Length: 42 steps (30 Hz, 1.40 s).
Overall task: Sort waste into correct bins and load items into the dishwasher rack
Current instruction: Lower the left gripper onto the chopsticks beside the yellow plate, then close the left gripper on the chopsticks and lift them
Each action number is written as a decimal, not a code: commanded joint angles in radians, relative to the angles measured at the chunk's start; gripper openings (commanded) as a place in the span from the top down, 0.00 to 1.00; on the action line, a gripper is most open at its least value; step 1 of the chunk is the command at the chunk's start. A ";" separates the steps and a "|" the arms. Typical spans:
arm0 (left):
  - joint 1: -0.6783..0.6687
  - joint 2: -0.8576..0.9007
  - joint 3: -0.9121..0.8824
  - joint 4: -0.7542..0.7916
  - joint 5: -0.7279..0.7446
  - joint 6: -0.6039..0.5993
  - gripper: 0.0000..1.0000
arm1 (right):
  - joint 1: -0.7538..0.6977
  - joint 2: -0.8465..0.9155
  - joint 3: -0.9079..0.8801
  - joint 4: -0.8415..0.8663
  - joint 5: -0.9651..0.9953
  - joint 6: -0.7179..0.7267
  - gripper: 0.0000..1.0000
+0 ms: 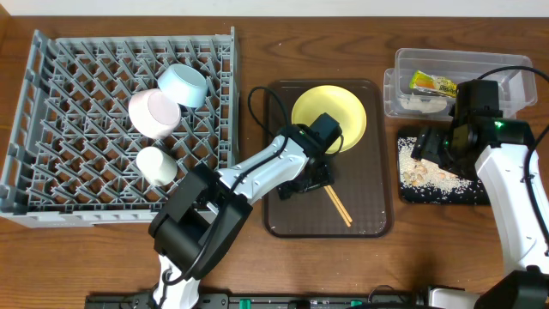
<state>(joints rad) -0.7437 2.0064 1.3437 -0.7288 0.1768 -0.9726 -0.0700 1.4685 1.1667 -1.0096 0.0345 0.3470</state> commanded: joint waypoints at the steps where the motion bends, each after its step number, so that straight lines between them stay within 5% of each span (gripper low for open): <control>1: -0.008 -0.024 0.005 -0.003 -0.029 0.018 0.19 | -0.010 -0.012 0.014 -0.001 0.002 -0.015 0.19; 42: -0.061 0.035 0.001 0.010 -0.119 0.018 0.20 | -0.010 -0.012 0.014 -0.003 0.001 -0.030 0.18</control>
<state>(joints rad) -0.8024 2.0087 1.3437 -0.7017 0.0818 -0.9676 -0.0700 1.4685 1.1667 -1.0103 0.0341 0.3286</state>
